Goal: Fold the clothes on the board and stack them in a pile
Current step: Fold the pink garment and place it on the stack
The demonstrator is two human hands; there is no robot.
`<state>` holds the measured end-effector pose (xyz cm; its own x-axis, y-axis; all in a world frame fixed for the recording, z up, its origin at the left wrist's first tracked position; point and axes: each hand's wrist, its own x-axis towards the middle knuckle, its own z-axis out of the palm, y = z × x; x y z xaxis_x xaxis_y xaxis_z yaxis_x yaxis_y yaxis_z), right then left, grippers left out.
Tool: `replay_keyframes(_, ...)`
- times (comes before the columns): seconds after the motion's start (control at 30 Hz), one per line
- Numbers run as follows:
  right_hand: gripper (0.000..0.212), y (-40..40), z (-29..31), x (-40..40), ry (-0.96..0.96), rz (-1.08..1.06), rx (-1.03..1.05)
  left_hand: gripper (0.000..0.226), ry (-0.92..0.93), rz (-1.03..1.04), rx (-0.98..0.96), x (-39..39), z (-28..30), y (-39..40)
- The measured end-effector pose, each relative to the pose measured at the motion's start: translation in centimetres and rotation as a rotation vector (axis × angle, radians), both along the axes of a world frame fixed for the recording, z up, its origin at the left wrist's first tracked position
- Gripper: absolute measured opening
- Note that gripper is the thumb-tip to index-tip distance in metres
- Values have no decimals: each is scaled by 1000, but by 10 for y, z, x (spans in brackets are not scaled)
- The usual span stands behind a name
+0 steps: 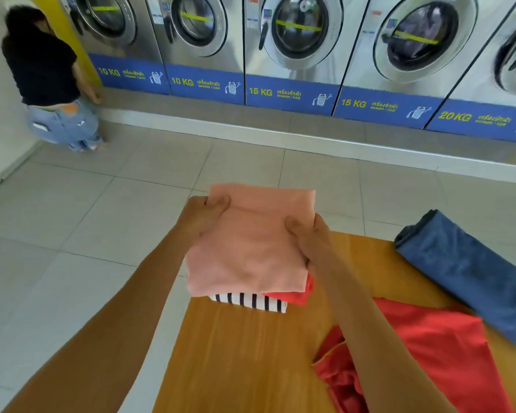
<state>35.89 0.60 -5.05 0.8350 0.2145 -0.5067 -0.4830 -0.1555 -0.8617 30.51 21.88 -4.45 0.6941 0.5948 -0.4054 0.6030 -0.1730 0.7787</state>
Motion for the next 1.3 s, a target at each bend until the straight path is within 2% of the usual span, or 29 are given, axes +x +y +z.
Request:
replay_keyframes(0.07,52,5,-29,4,39,10,-67,49,92,31,18,4,-38,0)
replay_keyframes(0.17,55,6,-51,9,60,-18,-54,62,96,87,-36,7,-62,1)
replay_keyframes(0.3,48,4,-53,21,68,-18,-17,59,133,-18,26,19,-61,21)
replay_keyframes(0.43,40,9,-53,26,-26,-40,-34,57,62,-2,125,34,-56,35)
replay_keyframes(0.53,45,14,-63,17,-43,-45,-149,55,69,-24,214,35,-66,28)
replay_keyframes(0.63,50,13,-66,16,-19,-39,-155,58,67,38,215,28,-82,16)
replay_keyframes(0.73,54,9,-60,23,-21,-20,-198,47,40,28,431,25,-75,11)
replay_keyframes(0.83,62,4,-53,21,-235,-6,-443,42,-146,-54,694,9,-62,0)
replay_keyframes(0.9,66,6,-49,11,-568,10,-604,45,-239,-230,817,-5,-66,-16)
replay_keyframes(0.97,63,12,-54,-5,-865,170,-741,58,-114,-484,873,-18,-82,-33)
replay_keyframes(1.0,62,14,-62,-14,-922,310,-794,62,-34,-574,897,-23,-92,-40)
replay_keyframes(1.07,65,12,-82,-29,-858,515,-845,62,18,-617,892,-28,-106,-43)
replay_keyframes(1.17,72,-6,-95,-39,-694,487,-852,62,39,-600,868,-29,-107,-33)
replay_keyframes(1.3,68,-53,-81,-58,-556,459,-915,62,208,-471,692,-40,-97,-17)
